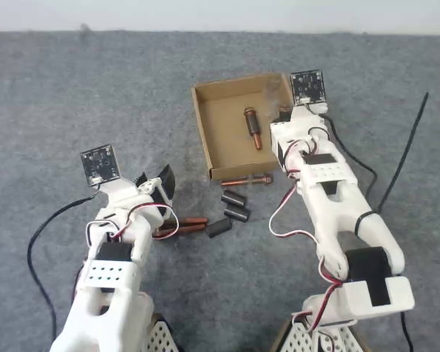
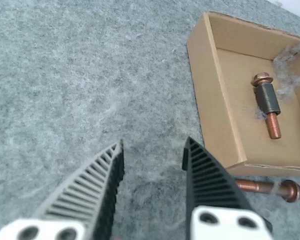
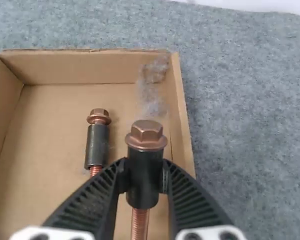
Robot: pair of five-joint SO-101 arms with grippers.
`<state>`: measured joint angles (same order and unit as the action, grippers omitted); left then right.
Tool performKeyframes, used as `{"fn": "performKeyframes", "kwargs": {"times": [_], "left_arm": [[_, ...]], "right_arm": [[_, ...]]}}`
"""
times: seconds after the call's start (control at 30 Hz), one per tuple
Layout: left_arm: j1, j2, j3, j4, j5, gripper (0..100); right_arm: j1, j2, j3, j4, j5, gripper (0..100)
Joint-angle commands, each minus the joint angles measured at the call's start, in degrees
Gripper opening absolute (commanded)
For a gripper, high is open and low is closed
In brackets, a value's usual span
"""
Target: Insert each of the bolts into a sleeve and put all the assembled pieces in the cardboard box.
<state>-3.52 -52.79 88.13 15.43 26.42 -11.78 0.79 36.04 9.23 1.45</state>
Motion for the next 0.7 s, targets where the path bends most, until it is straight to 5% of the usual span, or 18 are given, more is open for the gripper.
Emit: {"fn": "performKeyframes", "kwargs": {"times": [0.0, 0.57, 0.67], "left_arm": [[-0.09, -2.11, -0.31, -1.67, 0.35, 18], [-0.09, -2.11, -0.31, -1.67, 0.35, 18], [-0.09, -2.11, -0.31, -1.67, 0.35, 18]], "right_arm": [[-1.63, 1.27, -5.27, 0.22, 1.05, 2.7], [-1.89, 9.98, -12.22, 0.66, 5.19, 2.9], [-1.89, 10.07, -12.04, 0.66, 5.19, 9.2]]}}
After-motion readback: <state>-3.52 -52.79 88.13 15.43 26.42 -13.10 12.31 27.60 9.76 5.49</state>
